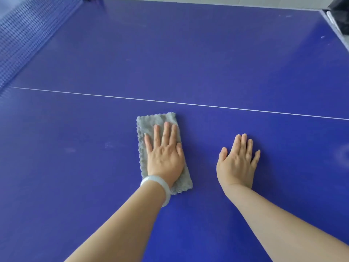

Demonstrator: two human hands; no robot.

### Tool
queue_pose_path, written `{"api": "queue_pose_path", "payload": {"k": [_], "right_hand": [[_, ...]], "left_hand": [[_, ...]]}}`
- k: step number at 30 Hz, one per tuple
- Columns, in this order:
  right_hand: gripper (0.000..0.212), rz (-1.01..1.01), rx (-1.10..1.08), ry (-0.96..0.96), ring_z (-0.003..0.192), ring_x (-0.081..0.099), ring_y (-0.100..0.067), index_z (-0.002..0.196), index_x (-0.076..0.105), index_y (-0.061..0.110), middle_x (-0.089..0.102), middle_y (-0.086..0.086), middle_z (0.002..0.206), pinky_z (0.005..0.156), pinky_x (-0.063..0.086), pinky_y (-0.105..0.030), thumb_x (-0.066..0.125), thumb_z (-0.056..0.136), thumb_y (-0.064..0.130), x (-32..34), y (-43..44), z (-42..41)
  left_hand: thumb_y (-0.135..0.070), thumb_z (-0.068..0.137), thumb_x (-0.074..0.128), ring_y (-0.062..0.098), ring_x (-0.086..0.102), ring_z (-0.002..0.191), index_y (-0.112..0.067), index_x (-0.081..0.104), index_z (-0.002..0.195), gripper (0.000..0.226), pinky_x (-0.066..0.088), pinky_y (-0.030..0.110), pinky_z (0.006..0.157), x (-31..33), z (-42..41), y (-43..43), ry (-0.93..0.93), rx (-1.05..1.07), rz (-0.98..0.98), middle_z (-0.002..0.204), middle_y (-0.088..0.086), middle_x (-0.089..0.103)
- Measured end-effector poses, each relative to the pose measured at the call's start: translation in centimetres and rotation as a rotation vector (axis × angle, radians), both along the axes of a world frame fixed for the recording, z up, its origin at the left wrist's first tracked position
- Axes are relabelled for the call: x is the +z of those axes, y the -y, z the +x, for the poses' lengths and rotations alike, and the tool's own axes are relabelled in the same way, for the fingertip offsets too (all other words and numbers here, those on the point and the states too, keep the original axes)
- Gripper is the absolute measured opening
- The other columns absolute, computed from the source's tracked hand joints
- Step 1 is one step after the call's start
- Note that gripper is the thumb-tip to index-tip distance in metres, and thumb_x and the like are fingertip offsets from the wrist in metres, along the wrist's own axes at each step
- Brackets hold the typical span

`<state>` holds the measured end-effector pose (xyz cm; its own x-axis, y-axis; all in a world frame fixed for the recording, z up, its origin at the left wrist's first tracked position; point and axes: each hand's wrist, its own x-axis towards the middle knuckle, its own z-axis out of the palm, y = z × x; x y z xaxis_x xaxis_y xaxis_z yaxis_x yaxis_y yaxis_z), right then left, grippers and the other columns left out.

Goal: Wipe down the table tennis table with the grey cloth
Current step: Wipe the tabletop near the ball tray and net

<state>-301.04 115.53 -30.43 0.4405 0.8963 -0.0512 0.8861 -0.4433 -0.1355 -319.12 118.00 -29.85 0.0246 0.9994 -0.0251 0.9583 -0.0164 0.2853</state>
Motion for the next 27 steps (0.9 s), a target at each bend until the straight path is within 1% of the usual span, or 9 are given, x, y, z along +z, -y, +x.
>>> {"api": "queue_pose_path", "payload": {"k": [3, 5, 9, 12, 14, 17, 20, 25, 27], "right_hand": [[0.064, 0.01, 0.008, -0.034, 0.154, 0.005, -0.023, 0.158, 0.014, 0.009, 0.009, -0.006, 0.167, 0.124, 0.001, -0.049, 0.03, 0.104, 0.038, 0.2, 0.1, 0.0], [0.065, 0.009, 0.018, -0.025, 0.154, 0.005, -0.023, 0.158, 0.013, 0.009, 0.009, -0.006, 0.167, 0.124, 0.001, -0.049, 0.029, 0.103, 0.039, 0.1, 0.1, 0.1], [0.068, 0.0, 0.018, -0.008, 0.154, 0.002, -0.023, 0.158, 0.01, 0.009, 0.006, -0.006, 0.167, 0.123, -0.001, -0.049, 0.027, 0.102, 0.043, -0.1, 0.1, 0.1], [0.069, -0.017, 0.019, 0.0, 0.154, 0.001, -0.023, 0.158, 0.008, 0.009, 0.004, -0.007, 0.167, 0.123, -0.002, -0.05, 0.026, 0.102, 0.045, -0.2, -0.1, 0.1], [0.07, -0.025, 0.021, -0.003, 0.154, 0.0, -0.023, 0.158, 0.007, 0.009, 0.003, -0.007, 0.167, 0.123, -0.002, -0.05, 0.025, 0.102, 0.046, -0.2, -0.1, 0.1], [0.07, -0.027, 0.027, -0.023, 0.154, -0.001, -0.024, 0.158, 0.007, 0.008, 0.003, -0.007, 0.167, 0.123, -0.003, -0.051, 0.026, 0.102, 0.045, 0.0, 0.0, 0.2], [0.07, 0.001, 0.04, -0.023, 0.154, 0.001, -0.024, 0.158, 0.009, 0.007, 0.005, -0.008, 0.167, 0.123, -0.003, -0.051, 0.028, 0.101, 0.045, -0.3, -0.1, 0.3], [0.071, -0.003, 0.038, -0.02, 0.154, 0.003, -0.026, 0.157, 0.011, 0.006, 0.007, -0.01, 0.166, 0.123, -0.001, -0.052, 0.028, 0.1, 0.044, -0.3, -0.1, 0.2], [0.069, -0.023, 0.04, 0.001, 0.154, 0.002, -0.027, 0.157, 0.011, 0.005, 0.007, -0.011, 0.166, 0.123, -0.001, -0.054, 0.028, 0.102, 0.042, -0.4, -0.3, 0.0]], "left_hand": [[-0.04, 0.103, 0.017, 0.016, -0.01, 0.153, -0.032, 0.009, 0.159, 0.057, -0.002, 0.05, 0.123, -0.4, 0.2, 3.6, -0.03, -0.422, 0.002, 0.166, -0.013, 0.003], [-0.042, 0.102, 0.015, 0.012, -0.011, 0.152, -0.036, 0.007, 0.158, 0.056, -0.008, 0.044, 0.123, -0.2, -3.2, 2.3, -0.06, -0.503, 0.018, 0.165, -0.017, 0.001], [-0.041, 0.102, 0.019, 0.013, -0.007, 0.153, -0.038, 0.008, 0.158, 0.057, -0.005, 0.045, 0.123, -0.1, -9.3, -1.1, -0.074, -0.047, -0.008, 0.165, -0.016, 0.002], [-0.038, 0.102, 0.022, 0.016, -0.007, 0.153, -0.033, 0.007, 0.159, 0.058, -0.005, 0.047, 0.123, 0.4, -8.3, -0.9, -0.028, 0.181, -0.039, 0.166, -0.012, 0.0], [-0.037, 0.101, 0.024, 0.02, -0.007, 0.153, -0.029, 0.006, 0.159, 0.061, -0.003, 0.05, 0.123, 0.5, -4.8, 1.8, -0.039, 0.179, -0.02, 0.166, -0.009, -0.001], [-0.038, 0.102, 0.024, 0.02, -0.006, 0.153, -0.027, 0.011, 0.159, 0.06, 0.003, 0.051, 0.121, 0.1, -0.1, 9.5, 0.007, -0.173, 0.015, 0.166, -0.009, 0.004], [-0.041, 0.103, 0.021, 0.013, -0.009, 0.153, -0.033, 0.01, 0.158, 0.058, -0.006, 0.044, 0.123, 0.2, -4.0, 9.4, -0.037, -0.446, 0.011, 0.165, -0.014, 0.002], [-0.041, 0.102, 0.021, 0.011, -0.013, 0.152, -0.037, 0.003, 0.158, 0.059, -0.009, 0.041, 0.123, 0.4, -12.1, 5.2, -0.056, 0.057, -0.033, 0.165, -0.015, -0.005], [-0.041, 0.1, 0.021, 0.012, -0.011, 0.152, -0.035, 0.005, 0.158, 0.061, -0.008, 0.041, 0.123, 0.1, -11.7, 5.1, -0.051, 0.092, -0.031, 0.165, -0.014, -0.004]]}}
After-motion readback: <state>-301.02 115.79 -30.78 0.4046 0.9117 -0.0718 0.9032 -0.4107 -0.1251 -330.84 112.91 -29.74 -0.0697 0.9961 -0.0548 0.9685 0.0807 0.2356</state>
